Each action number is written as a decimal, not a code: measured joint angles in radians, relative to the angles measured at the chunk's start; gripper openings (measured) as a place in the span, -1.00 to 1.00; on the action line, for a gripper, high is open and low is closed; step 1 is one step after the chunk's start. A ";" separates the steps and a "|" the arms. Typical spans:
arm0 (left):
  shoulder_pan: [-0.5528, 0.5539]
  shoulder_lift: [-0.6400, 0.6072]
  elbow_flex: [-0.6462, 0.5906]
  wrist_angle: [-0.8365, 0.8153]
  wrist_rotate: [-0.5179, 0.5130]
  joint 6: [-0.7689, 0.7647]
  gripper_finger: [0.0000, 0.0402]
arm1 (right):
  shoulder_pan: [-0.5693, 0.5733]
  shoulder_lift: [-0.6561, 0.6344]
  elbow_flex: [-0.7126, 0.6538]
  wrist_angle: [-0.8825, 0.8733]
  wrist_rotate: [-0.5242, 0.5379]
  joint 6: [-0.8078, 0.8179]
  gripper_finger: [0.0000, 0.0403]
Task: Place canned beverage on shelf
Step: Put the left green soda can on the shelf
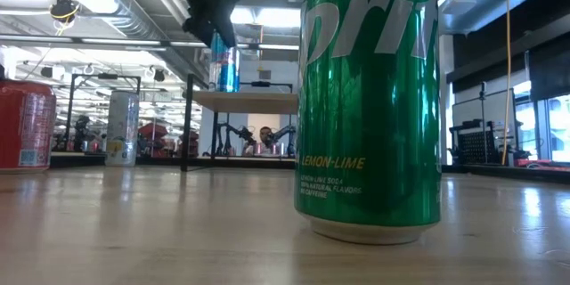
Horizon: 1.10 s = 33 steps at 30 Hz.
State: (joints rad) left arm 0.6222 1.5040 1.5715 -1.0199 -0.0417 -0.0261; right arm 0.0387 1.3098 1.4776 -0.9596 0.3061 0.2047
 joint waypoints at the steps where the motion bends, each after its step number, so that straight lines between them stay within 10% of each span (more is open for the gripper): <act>1: 0.000 -0.004 0.003 -0.002 -0.008 0.003 0.47 | 0.000 0.000 0.000 0.000 0.000 0.000 0.86; 17: -0.158 -0.014 0.357 -0.067 -0.033 0.013 0.51 | 0.000 0.000 0.000 0.000 -0.019 0.044 0.86; 33: -0.715 -0.011 0.106 0.149 -0.171 -0.214 0.51 | 0.168 0.064 0.001 0.033 -0.089 0.101 0.86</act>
State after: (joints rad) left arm -0.0931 1.4925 1.6777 -0.8705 -0.2123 -0.2397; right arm 0.2071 1.3735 1.4788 -0.9263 0.2176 0.3061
